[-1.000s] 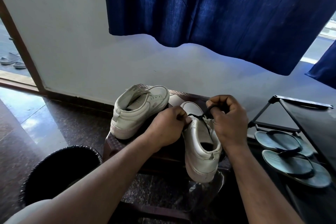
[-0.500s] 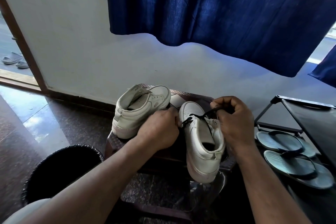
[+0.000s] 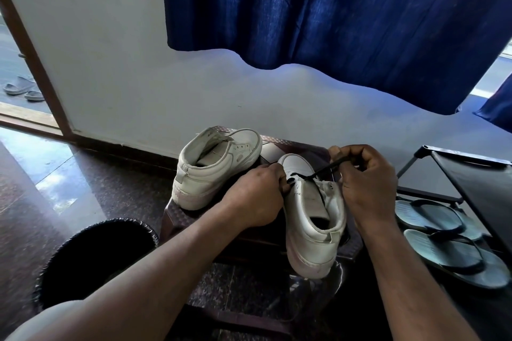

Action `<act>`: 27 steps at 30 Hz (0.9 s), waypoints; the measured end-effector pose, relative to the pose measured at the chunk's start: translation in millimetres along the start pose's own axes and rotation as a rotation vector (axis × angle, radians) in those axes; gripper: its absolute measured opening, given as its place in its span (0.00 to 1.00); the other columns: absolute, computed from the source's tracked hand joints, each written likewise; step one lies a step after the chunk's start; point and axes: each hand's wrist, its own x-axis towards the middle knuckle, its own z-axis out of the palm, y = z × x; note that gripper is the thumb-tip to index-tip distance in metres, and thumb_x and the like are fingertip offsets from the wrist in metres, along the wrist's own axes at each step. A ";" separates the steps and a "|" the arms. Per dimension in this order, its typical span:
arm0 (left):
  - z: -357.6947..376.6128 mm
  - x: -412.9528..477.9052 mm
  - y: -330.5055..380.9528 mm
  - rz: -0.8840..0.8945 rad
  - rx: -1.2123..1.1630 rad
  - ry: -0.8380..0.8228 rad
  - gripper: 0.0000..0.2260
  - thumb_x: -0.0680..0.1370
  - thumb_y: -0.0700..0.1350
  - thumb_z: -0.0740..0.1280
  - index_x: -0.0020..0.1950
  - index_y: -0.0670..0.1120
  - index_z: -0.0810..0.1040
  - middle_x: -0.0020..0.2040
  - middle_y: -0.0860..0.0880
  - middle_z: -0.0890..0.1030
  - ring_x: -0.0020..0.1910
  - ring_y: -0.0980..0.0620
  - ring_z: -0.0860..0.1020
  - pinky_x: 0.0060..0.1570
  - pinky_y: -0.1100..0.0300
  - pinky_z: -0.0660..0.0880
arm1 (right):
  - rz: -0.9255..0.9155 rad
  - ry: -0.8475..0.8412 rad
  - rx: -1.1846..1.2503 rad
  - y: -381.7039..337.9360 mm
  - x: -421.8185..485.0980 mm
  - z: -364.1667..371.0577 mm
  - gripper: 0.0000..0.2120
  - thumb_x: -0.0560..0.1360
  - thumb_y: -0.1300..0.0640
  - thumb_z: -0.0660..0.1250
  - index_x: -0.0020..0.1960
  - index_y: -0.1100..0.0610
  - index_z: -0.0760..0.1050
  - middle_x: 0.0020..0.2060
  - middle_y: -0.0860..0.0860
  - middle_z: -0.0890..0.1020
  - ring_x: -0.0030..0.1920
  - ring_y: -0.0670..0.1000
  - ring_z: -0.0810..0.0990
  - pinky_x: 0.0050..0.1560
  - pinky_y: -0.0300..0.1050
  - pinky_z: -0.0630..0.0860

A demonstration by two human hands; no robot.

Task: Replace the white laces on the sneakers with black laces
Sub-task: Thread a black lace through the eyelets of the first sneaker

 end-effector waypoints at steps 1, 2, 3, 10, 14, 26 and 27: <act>-0.7 -1.0 0.6 0.018 0.033 0.011 0.05 0.81 0.42 0.62 0.47 0.51 0.72 0.50 0.52 0.79 0.49 0.48 0.76 0.48 0.53 0.73 | 0.017 -0.009 0.040 0.7 0.6 -0.5 0.05 0.77 0.53 0.76 0.43 0.51 0.83 0.38 0.49 0.86 0.32 0.48 0.81 0.44 0.50 0.81; -1.1 -2.0 1.1 0.027 0.040 0.016 0.04 0.81 0.42 0.62 0.48 0.50 0.73 0.50 0.52 0.79 0.49 0.48 0.76 0.47 0.53 0.72 | 0.050 -0.033 0.097 0.9 1.1 -1.5 0.03 0.77 0.59 0.74 0.45 0.53 0.83 0.39 0.51 0.87 0.33 0.48 0.82 0.45 0.51 0.82; -1.3 -2.4 1.0 0.029 0.033 0.019 0.04 0.81 0.41 0.61 0.49 0.50 0.73 0.50 0.51 0.79 0.49 0.48 0.76 0.47 0.53 0.72 | 0.077 -0.056 0.144 1.3 1.5 -2.9 0.06 0.77 0.65 0.72 0.46 0.55 0.83 0.40 0.52 0.87 0.36 0.49 0.84 0.48 0.52 0.83; -2.9 -1.0 -2.6 0.027 0.035 0.047 0.03 0.82 0.44 0.62 0.49 0.50 0.73 0.48 0.50 0.81 0.48 0.45 0.77 0.49 0.48 0.76 | 0.035 -0.139 0.153 2.9 6.8 -13.0 0.17 0.71 0.75 0.71 0.47 0.54 0.83 0.44 0.51 0.87 0.47 0.49 0.86 0.57 0.50 0.82; -4.2 -0.5 -4.6 0.027 0.053 0.033 0.03 0.81 0.44 0.62 0.50 0.50 0.74 0.49 0.50 0.81 0.48 0.45 0.78 0.50 0.48 0.77 | -0.096 -0.108 -0.095 7.7 6.1 -14.5 0.16 0.72 0.71 0.73 0.47 0.49 0.83 0.42 0.42 0.87 0.46 0.39 0.85 0.55 0.36 0.80; -2.2 2.3 -12.1 0.004 0.136 -0.041 0.03 0.79 0.46 0.62 0.45 0.51 0.71 0.47 0.49 0.82 0.44 0.43 0.79 0.48 0.47 0.80 | -0.315 0.092 -0.308 12.9 5.5 -12.3 0.09 0.72 0.65 0.76 0.48 0.54 0.83 0.40 0.45 0.83 0.39 0.45 0.82 0.46 0.20 0.68; -3.5 2.0 -12.0 0.006 0.123 -0.038 0.04 0.79 0.45 0.63 0.44 0.51 0.72 0.46 0.49 0.82 0.45 0.43 0.79 0.49 0.47 0.80 | -0.316 0.091 -0.305 13.3 5.7 -12.1 0.09 0.72 0.66 0.76 0.48 0.55 0.83 0.40 0.46 0.83 0.39 0.43 0.81 0.46 0.19 0.68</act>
